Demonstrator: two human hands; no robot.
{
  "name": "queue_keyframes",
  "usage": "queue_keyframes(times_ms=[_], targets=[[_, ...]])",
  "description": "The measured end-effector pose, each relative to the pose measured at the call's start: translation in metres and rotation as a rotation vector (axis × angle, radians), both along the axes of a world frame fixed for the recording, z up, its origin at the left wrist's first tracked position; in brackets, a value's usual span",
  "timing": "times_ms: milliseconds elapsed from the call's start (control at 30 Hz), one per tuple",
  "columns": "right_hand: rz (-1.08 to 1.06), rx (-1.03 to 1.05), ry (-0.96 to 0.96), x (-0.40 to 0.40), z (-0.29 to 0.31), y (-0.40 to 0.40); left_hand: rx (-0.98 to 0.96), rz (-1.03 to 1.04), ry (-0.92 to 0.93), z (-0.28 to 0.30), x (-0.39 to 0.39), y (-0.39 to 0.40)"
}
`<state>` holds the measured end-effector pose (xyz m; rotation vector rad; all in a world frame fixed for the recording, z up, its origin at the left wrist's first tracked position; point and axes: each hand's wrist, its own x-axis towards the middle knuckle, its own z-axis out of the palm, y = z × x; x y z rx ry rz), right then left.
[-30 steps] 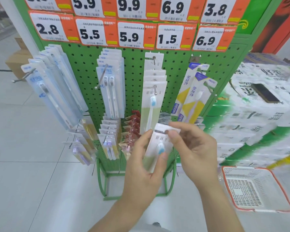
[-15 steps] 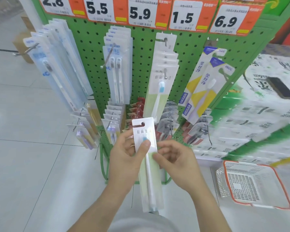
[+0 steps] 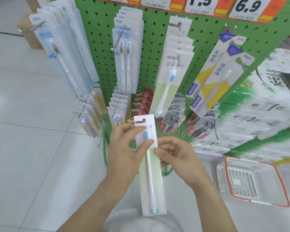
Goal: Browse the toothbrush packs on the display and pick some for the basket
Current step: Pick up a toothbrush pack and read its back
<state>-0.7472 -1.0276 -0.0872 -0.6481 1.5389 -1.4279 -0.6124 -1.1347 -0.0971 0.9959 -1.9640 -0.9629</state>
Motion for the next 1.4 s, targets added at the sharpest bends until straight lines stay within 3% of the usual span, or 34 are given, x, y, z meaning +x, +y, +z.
queue_keyframes(times_ms=[233, 433, 600, 800, 967, 1167, 1400], targets=[[0.315, 0.19, 0.075, 0.005, -0.006, 0.007, 0.009, 0.085, 0.027, 0.002, 0.005, -0.016], [0.271, 0.241, 0.016, 0.009, -0.007, 0.005, 0.017, 0.088, 0.041, -0.002, 0.009, -0.017], [0.342, 0.339, 0.08, 0.004, -0.007, 0.009, 0.028, 0.132, 0.053, -0.002, 0.014, -0.024], [0.411, 0.299, 0.018, -0.002, -0.011, 0.015, 0.026, 0.155, 0.005, -0.007, 0.017, -0.028], [0.409, 0.249, 0.115, -0.003, -0.017, 0.016, 0.049, 0.164, 0.006, -0.01, 0.017, -0.03], [0.351, 0.266, 0.201, -0.001, -0.024, 0.016, 0.292, 0.128, -0.003, -0.012, 0.014, -0.029], [0.306, 0.279, 0.262, -0.006, -0.023, 0.02, 0.626, 0.147, 0.302, -0.013, 0.011, -0.03]])
